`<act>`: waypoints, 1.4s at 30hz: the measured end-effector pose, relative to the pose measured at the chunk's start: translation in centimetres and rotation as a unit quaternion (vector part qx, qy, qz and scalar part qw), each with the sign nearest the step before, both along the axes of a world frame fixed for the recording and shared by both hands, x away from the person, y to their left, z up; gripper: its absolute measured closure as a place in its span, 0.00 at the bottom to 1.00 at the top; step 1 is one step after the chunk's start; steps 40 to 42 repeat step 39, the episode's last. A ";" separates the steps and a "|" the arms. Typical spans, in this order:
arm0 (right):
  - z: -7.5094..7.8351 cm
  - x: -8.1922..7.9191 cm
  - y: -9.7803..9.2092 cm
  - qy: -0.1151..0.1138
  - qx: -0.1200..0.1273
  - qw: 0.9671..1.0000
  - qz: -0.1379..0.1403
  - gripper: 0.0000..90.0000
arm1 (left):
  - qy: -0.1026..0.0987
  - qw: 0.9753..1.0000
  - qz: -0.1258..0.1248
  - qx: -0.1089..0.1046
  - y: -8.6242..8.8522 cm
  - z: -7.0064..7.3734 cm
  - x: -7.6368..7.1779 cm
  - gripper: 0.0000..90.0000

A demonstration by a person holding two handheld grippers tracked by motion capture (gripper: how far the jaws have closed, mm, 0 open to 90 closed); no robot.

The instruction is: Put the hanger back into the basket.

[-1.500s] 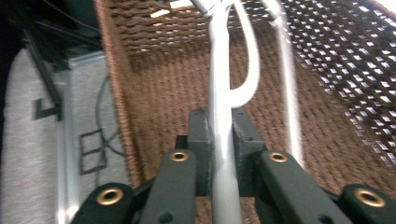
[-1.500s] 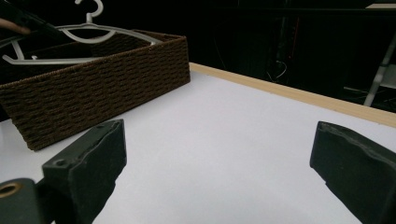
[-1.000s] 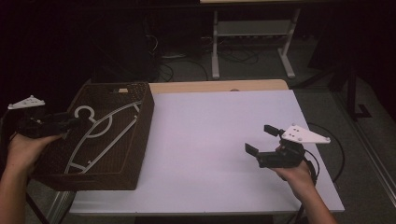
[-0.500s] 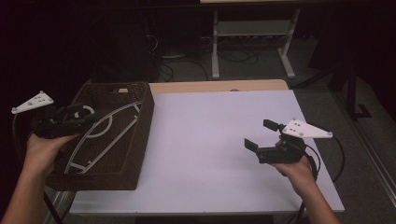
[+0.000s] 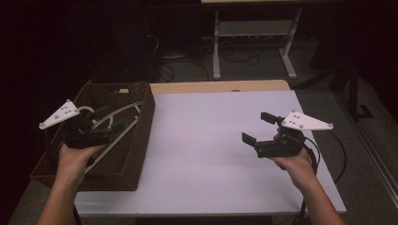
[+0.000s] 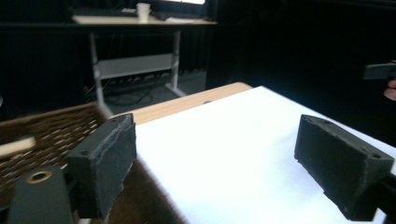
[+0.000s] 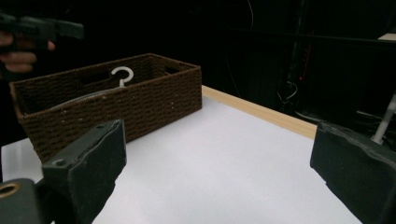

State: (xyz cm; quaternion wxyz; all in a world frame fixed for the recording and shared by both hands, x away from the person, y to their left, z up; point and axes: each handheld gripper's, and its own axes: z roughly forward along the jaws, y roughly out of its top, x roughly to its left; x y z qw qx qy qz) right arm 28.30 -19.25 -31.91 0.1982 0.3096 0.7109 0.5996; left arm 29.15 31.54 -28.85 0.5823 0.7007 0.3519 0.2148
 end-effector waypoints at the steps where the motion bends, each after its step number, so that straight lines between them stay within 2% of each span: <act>1: 0.2 0.1 0.1 -0.002 -0.001 1.000 0.001 0.03 | -0.002 1.000 -0.003 -0.003 -0.4 -0.1 0.0 0.11; 2: 0.3 0.2 0.2 -0.003 0.001 1.000 0.003 0.03 | -0.002 1.000 -0.003 -0.003 -0.4 -0.1 0.0 0.10; 3: 0.4 0.2 0.3 -0.002 0.003 1.000 0.005 0.03 | -0.009 1.000 -0.008 -0.003 -1.3 -0.6 0.0 0.09; 8: 0.7 0.7 0.4 -0.003 0.003 1.000 0.011 0.01 | -0.017 1.000 -0.020 -0.011 -2.9 -1.6 -0.1 0.03; 10: 0.8 0.8 0.4 -0.004 0.003 1.000 0.008 0.00 | -0.016 1.000 -0.023 -0.010 -3.2 -1.8 -0.1 0.03; 13: 0.9 0.8 0.0 -0.011 0.004 1.000 -0.001 0.00 | -0.014 0.999 -0.034 0.004 -4.2 -2.3 -0.2 0.02; 14: 1.0 0.7 -0.1 -0.011 0.004 1.000 -0.002 0.00 | -0.015 0.999 -0.036 0.001 -4.4 -2.5 -0.3 0.01; 23: 1.3 0.7 -0.5 -0.022 0.012 1.000 -0.006 0.00 | -0.017 0.999 -0.044 -0.004 -4.3 -3.1 -0.3 0.01; 42: 1.3 0.7 -0.4 -0.023 0.013 1.000 -0.003 0.00 | -0.020 0.999 -0.045 -0.010 -4.0 -3.2 -0.3 0.01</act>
